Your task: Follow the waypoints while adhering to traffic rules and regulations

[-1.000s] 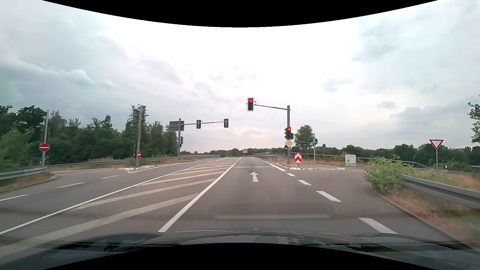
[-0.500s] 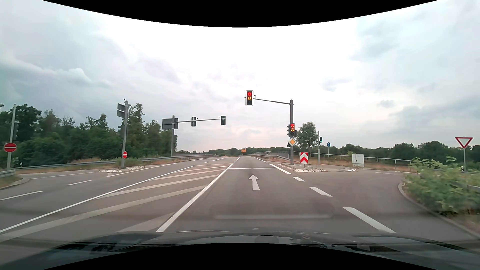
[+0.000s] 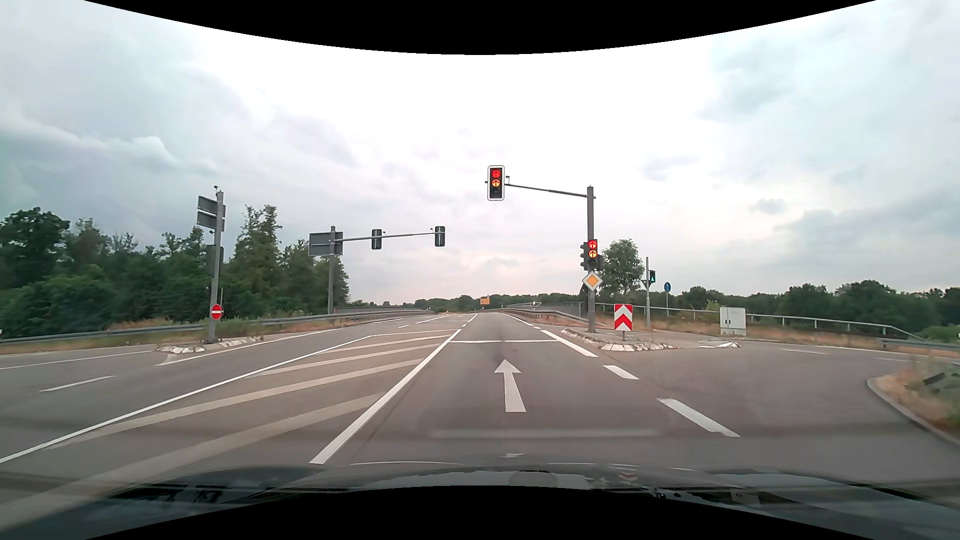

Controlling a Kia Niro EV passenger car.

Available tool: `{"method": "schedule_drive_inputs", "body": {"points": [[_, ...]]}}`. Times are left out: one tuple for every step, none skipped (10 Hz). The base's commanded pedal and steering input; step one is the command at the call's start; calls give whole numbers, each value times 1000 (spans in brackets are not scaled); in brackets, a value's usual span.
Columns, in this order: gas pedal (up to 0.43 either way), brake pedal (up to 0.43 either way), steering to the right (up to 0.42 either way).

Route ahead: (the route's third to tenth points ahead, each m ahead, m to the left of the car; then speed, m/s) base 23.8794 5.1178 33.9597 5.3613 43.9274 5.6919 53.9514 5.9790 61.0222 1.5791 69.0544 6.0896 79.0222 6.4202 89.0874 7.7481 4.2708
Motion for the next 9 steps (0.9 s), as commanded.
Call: {"method": "schedule_drive_inputs", "body": {"points": [[240, 0, 8], [240, 0, 6], [240, 0, 3], [260, 0, 2], [280, 0, 1], [280, 0, 1], [280, 0, 1], [280, 0, 2], [280, 0, 1]]}}
